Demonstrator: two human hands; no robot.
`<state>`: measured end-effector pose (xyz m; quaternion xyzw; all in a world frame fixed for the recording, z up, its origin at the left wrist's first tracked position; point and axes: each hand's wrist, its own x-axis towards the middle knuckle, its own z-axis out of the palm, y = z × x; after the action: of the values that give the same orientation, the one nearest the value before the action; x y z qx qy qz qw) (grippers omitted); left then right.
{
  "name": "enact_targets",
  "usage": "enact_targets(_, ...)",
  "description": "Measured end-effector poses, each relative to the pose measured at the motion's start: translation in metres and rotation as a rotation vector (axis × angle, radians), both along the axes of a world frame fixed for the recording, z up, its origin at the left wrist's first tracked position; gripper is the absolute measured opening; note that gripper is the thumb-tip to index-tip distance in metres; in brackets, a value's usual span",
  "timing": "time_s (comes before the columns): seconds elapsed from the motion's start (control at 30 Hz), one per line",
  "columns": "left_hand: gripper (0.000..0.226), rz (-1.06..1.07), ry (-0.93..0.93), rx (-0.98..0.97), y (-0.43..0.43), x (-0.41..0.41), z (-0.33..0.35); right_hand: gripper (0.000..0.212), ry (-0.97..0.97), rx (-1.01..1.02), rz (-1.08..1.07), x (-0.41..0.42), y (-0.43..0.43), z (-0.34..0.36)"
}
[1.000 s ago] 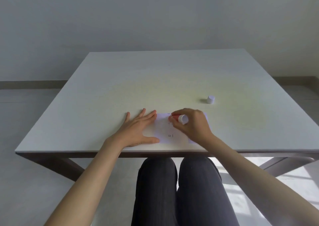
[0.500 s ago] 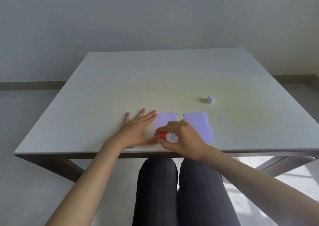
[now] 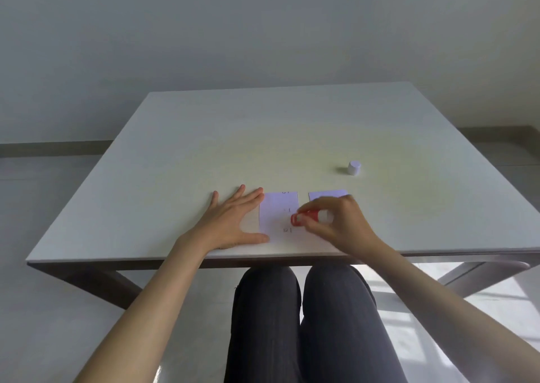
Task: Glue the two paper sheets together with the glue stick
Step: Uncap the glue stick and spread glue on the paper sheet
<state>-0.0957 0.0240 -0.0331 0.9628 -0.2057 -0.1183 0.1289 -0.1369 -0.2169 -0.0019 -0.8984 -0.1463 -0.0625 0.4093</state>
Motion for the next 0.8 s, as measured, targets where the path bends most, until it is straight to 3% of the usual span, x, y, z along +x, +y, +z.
enact_targets(0.1,0.097,0.004,-0.002,-0.047,0.002,-0.004,0.0,0.011,0.053,0.113,-0.249,0.009,-0.006,0.012)
enact_targets(0.23,0.093,0.036,0.046,-0.115,0.001,-0.007,0.005,0.015,0.411,0.849,-0.148,0.005,-0.009,0.02)
enact_targets(0.3,0.087,0.098,0.027,-0.279,-0.003,-0.009,0.013,0.019,0.699,1.241,-0.084,0.0,-0.003,0.021)
enact_targets(0.4,0.064,0.17,-0.078,-0.695,-0.024,-0.016,0.033,0.019,0.894,1.509,-0.041,-0.008,0.015,0.013)
enact_targets(0.5,0.031,0.209,-0.118,-0.935,-0.055,-0.028,0.047,0.018,0.926,1.53,0.003,-0.012,0.034,0.008)
enact_targets(0.6,0.022,0.341,-0.142,-1.066,-0.066,-0.03,0.048,0.021,0.9,1.336,-0.027,-0.012,0.044,0.007)
enact_targets(0.8,0.017,0.482,-0.407,-0.997,-0.044,0.014,0.074,0.029,0.673,0.865,-0.149,-0.028,0.044,0.002)
